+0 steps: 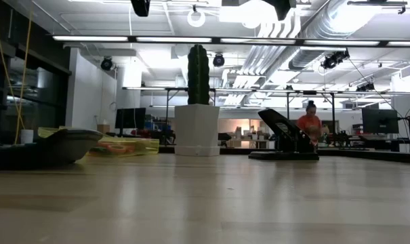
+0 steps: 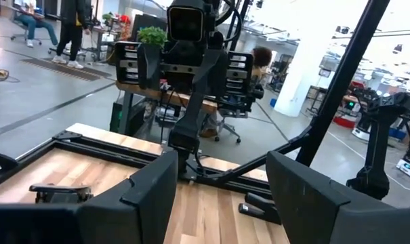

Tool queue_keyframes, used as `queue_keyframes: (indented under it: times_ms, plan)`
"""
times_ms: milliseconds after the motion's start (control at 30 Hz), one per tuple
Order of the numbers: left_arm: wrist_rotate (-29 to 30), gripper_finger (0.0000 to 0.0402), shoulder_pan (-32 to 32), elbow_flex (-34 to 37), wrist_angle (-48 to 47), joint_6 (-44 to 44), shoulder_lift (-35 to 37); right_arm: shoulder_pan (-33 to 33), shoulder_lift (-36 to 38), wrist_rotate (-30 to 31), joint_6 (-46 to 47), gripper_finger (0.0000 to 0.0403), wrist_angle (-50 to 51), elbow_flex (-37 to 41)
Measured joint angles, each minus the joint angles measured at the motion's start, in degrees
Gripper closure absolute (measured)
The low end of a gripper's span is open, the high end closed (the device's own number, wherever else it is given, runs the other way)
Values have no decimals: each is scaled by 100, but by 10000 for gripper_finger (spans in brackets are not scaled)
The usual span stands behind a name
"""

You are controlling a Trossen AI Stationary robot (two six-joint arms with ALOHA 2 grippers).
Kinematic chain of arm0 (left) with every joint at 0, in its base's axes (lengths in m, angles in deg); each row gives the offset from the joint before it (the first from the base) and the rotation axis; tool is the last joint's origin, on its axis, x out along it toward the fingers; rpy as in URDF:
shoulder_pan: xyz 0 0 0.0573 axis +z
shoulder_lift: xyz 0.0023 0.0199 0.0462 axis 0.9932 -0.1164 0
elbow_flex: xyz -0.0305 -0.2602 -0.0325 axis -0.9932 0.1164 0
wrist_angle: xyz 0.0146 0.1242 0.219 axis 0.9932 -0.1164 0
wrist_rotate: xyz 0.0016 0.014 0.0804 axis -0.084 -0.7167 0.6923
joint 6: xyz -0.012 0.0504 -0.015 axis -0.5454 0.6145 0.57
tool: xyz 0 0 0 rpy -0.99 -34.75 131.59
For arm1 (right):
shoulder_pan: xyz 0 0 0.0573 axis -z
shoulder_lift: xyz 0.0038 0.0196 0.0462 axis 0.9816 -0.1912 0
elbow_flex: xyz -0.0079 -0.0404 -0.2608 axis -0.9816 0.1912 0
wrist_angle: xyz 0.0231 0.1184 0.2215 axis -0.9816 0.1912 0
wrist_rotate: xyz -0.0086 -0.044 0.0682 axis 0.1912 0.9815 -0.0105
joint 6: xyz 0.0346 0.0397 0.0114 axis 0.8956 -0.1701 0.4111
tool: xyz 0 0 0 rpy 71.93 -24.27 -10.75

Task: Pack school essentials
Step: Put the orange cap eraser into the transparent yellow supply box

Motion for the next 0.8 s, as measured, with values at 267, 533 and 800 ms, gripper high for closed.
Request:
queue_keyframes:
  times_ms: [267,533,800]
  plan:
    - [139,191,-122,-595,-1863,-452,-35,0,0,-4,11,197,0,0]
    - [1,192,-1728,-1424,-5858,-2445,-748,0,0,-6,13,197,49,0]
    - [-11,192,-4023,-1400,-6070,-5121,-2118,0,0,-4,-6,197,242,2]
